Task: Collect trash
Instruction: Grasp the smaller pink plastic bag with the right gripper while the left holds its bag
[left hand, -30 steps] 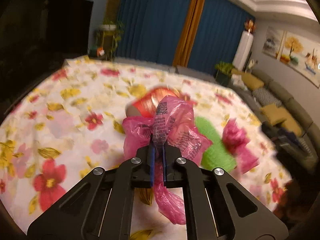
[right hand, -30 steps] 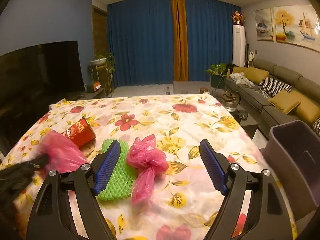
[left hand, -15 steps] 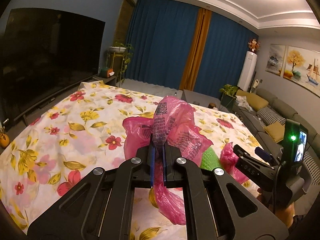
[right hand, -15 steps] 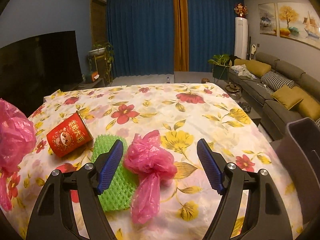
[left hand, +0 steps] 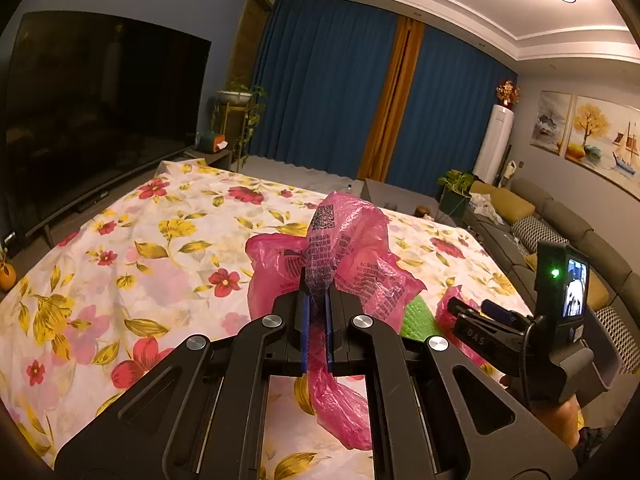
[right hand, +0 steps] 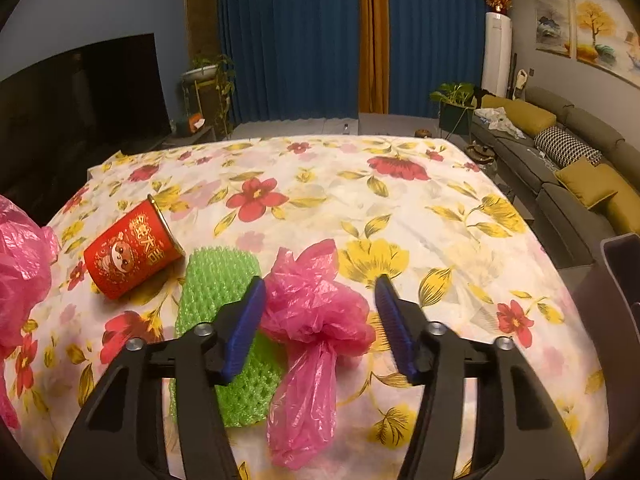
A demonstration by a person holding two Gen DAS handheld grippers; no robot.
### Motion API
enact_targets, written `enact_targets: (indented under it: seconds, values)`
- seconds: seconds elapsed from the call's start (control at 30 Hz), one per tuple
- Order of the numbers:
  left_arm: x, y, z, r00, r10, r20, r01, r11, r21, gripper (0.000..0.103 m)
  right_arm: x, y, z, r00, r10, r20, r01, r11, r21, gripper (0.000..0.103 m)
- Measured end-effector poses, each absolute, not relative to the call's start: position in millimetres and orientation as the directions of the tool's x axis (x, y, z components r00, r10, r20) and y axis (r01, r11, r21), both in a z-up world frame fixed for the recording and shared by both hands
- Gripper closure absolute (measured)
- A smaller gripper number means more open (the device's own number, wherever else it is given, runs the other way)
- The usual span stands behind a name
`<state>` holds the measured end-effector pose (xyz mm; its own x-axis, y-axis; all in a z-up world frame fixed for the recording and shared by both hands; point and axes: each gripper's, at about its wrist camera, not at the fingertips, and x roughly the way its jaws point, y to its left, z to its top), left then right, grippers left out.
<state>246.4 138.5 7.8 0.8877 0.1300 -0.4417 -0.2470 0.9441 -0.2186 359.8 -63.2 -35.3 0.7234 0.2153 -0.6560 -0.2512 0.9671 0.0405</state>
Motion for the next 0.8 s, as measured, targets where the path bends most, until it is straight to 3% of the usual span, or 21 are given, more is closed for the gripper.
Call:
enact_targets:
  seconds: [0.2, 0.3, 0.8]
  values:
    - [246, 138, 8, 0.887, 0.132, -0.442, -0.248, 0.944, -0.217, 0.098, 359, -62, -35, 0.724, 0.226, -0.652, -0.261, 0.964, 0.045, 0.075]
    - [246, 138, 8, 0.888, 0.130, -0.442, -0.246, 0.945, -0.216, 0.098, 354, -67, -31, 0.748, 0.233, -0.621, -0.254, 0.966, 0.056, 0.080]
    - [246, 136, 7, 0.892, 0.123, -0.435, -0.236, 0.948, -0.216, 0.098, 316, -112, 20, 0.842, 0.258, -0.474, -0.210, 0.966, 0.152, 0.082]
